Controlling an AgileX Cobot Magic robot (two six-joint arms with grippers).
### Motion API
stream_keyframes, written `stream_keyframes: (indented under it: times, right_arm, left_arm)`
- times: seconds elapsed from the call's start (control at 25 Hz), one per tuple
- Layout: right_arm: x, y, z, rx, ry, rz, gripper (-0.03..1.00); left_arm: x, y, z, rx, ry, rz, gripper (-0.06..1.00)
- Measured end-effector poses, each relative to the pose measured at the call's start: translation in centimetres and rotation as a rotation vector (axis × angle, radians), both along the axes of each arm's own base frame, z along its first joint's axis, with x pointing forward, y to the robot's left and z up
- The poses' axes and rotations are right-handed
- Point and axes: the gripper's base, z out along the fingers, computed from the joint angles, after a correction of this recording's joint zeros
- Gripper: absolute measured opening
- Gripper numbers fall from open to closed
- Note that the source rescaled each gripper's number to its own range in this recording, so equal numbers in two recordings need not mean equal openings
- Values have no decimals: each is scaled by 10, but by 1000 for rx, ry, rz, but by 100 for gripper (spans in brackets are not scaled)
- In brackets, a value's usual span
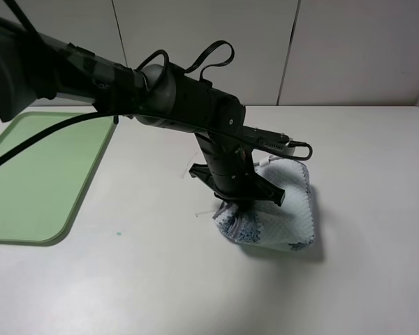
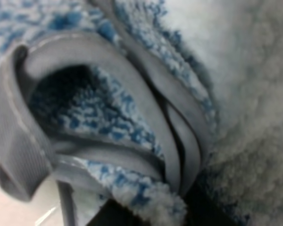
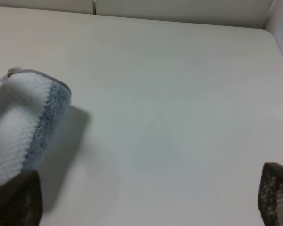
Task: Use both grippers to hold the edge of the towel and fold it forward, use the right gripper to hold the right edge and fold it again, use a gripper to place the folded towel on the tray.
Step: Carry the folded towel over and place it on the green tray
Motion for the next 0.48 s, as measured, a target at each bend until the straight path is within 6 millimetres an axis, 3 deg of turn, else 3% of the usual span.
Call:
stream_keyframes:
  times: [0.24,0.48]
  right_arm:
    - [0,0,0,0,0,0,100]
    - [0,0,0,0,0,0,100]
  left_arm:
    - [5,13,16,128,-46,-38,9]
    - [24,40,45,169,-95,10,9]
